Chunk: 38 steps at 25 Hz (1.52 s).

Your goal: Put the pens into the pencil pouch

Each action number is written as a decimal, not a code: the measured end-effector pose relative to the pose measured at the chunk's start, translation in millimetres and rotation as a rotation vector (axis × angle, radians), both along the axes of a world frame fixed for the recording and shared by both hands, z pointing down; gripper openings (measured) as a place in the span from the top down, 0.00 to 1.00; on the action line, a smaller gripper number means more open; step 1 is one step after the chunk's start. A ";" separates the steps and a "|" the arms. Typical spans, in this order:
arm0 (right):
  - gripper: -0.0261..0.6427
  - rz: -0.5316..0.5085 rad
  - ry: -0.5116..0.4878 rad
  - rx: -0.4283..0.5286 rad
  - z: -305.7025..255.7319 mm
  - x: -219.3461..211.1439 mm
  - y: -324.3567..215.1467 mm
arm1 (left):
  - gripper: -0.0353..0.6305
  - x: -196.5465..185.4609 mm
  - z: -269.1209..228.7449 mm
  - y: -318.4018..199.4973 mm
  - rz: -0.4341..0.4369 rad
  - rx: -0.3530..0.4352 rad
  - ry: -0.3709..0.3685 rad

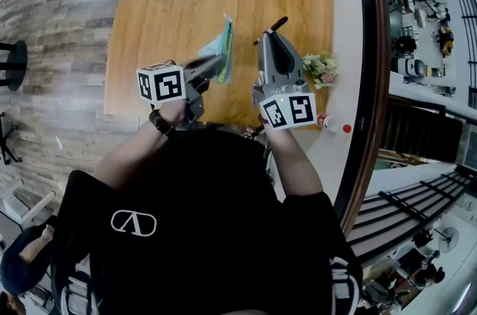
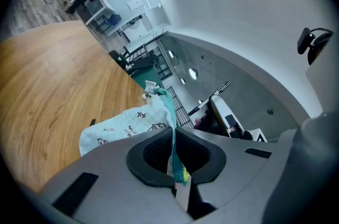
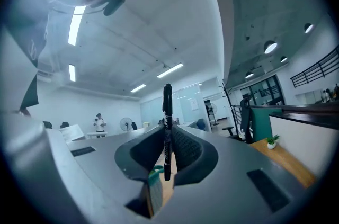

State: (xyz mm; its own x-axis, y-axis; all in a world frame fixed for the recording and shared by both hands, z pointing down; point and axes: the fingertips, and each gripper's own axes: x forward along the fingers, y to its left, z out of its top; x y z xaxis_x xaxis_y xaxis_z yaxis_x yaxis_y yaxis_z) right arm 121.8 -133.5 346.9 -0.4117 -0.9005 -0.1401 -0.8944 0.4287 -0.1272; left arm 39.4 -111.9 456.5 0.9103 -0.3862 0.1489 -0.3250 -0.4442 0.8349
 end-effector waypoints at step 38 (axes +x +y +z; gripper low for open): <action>0.72 0.004 0.068 -0.217 57.7 -18.9 -42.1 | 0.92 -26.5 -11.7 5.2 -0.063 0.049 -0.008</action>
State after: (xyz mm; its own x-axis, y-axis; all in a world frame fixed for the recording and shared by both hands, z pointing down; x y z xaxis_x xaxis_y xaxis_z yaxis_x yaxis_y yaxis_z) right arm 102.9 -175.7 404.5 -0.4096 -0.9083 0.0849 -0.9059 0.3940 -0.1555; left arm 13.0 -106.7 444.8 0.8826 -0.4499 0.1360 -0.3607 -0.4626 0.8099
